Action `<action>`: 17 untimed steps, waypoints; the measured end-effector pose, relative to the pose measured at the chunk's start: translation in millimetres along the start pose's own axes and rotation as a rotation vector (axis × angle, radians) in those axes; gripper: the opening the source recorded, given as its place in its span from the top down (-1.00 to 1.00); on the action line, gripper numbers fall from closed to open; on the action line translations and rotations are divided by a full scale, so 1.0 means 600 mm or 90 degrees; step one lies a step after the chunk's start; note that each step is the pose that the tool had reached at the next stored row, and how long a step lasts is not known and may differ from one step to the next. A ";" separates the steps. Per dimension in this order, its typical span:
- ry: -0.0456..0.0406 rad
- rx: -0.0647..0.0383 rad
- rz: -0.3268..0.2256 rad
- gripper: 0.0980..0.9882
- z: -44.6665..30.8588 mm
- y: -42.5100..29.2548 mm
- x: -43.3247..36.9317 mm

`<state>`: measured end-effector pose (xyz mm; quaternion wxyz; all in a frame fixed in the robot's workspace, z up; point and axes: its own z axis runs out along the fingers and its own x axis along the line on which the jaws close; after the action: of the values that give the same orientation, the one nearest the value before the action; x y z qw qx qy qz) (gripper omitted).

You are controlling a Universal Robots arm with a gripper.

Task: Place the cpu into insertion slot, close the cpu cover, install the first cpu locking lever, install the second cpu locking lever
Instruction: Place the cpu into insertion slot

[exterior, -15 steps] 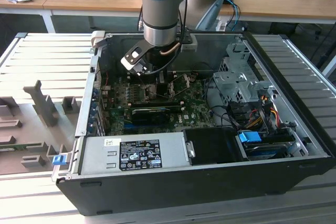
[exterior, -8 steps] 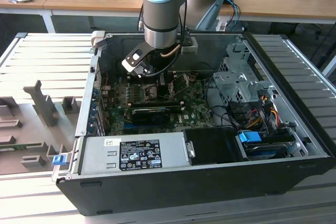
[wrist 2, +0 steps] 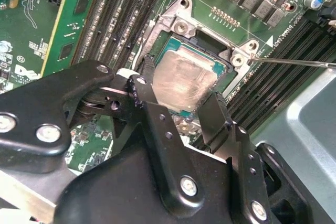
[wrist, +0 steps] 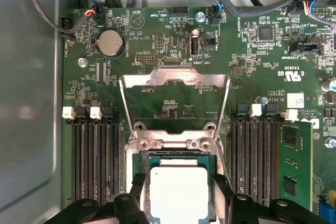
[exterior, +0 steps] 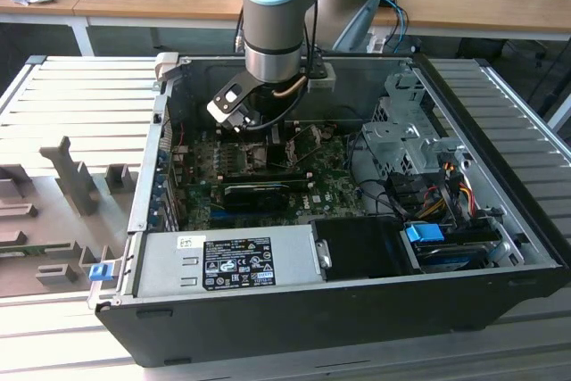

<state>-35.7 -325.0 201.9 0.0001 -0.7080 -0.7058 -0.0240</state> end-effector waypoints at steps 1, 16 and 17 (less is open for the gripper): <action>0.0003 0.000 0.000 -0.14 0.000 0.000 0.001; 0.0029 0.000 0.000 0.04 -0.028 0.001 0.003; 0.0028 0.000 0.000 0.18 -0.029 0.001 0.003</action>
<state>-35.6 -323.6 219.2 0.0018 -0.7079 -0.7058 -0.0253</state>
